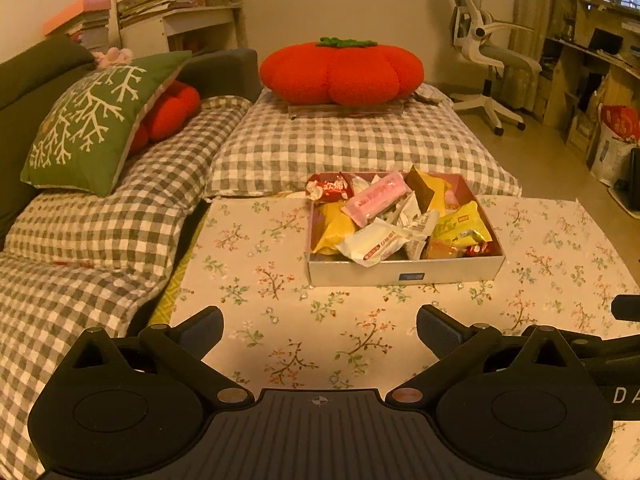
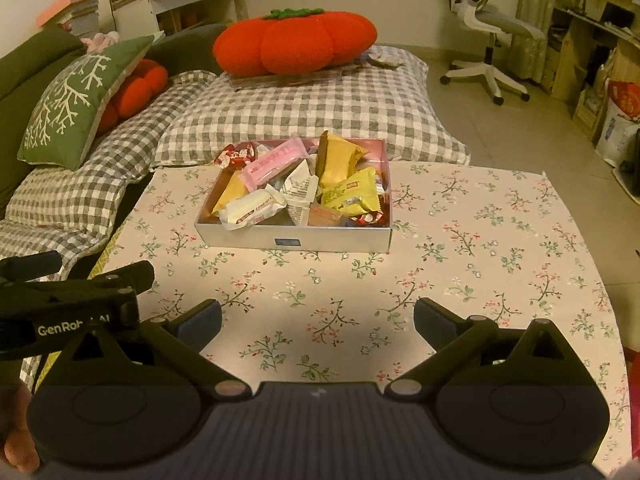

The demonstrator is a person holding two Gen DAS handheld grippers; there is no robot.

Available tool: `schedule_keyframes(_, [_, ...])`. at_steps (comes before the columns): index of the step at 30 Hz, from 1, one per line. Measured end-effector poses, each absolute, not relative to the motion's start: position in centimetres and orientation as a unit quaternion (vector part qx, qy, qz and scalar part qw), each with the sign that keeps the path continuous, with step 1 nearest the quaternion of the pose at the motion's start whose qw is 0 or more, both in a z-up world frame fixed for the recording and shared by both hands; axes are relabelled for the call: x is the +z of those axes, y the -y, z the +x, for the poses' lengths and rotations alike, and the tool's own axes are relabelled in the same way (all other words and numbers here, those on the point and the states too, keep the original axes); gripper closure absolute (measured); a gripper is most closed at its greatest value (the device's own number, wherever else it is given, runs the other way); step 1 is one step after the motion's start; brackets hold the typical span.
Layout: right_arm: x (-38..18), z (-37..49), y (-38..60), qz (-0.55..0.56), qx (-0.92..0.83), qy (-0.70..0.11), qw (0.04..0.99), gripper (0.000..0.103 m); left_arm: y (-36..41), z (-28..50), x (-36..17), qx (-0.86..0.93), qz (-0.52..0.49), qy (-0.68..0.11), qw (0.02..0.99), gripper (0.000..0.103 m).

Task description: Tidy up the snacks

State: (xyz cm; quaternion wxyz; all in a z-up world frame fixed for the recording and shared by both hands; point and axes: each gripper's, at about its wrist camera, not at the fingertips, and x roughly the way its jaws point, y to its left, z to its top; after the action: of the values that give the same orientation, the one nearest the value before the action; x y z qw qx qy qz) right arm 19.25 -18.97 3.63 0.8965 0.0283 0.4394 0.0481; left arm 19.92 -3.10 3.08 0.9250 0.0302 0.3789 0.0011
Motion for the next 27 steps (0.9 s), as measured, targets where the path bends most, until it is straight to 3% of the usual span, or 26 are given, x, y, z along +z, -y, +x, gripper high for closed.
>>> schedule_keyframes(27, [3.47, 19.22, 18.77, 0.032, 0.041, -0.442, 0.895, 0.001, 3.01, 20.25, 2.75, 0.002, 0.022, -0.39, 0.92, 0.0])
